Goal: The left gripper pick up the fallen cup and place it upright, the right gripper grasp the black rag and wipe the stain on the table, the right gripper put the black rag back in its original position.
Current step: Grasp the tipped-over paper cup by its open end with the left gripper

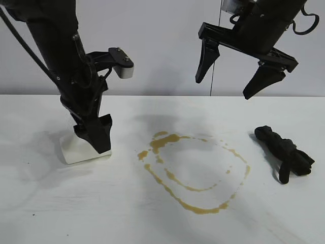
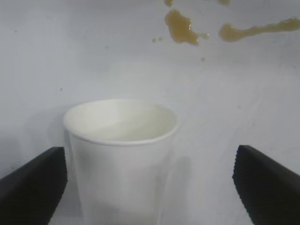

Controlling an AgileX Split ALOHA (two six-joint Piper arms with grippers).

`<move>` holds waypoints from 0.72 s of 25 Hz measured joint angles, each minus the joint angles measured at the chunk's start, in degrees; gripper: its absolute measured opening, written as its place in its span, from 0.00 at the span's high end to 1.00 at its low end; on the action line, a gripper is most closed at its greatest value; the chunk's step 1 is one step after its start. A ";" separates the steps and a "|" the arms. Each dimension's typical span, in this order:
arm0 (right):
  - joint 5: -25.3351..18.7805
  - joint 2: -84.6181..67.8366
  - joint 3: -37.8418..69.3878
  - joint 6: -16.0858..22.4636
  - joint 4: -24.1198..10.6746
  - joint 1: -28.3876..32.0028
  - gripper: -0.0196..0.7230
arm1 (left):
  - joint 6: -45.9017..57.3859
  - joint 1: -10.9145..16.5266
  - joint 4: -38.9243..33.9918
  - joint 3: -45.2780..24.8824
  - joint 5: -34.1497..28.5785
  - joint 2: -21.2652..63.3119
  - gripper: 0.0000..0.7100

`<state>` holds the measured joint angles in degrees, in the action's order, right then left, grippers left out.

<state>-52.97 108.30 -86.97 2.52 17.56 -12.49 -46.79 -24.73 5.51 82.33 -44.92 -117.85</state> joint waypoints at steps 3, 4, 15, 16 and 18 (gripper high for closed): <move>0.01 0.00 0.00 -0.10 0.00 0.00 0.08 | 0.00 1.53 1.00 0.00 0.58 -0.78 0.02; 0.01 0.00 0.00 -0.24 0.00 0.00 0.08 | 0.00 1.62 1.52 0.00 0.86 -1.06 0.02; 0.18 0.00 0.00 -0.24 0.00 0.00 0.08 | -1.50 1.55 3.19 -0.10 4.11 -1.58 0.03; 0.21 0.00 0.00 -0.24 0.00 0.00 0.08 | -1.51 1.55 3.19 -0.10 4.12 -1.94 0.03; 0.21 0.00 0.00 -0.24 0.00 0.00 0.08 | -1.51 1.55 3.13 -0.10 4.12 -2.47 0.03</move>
<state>-52.76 108.30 -86.97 2.28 17.56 -12.49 -48.30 -23.18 8.64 82.24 -40.80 -120.32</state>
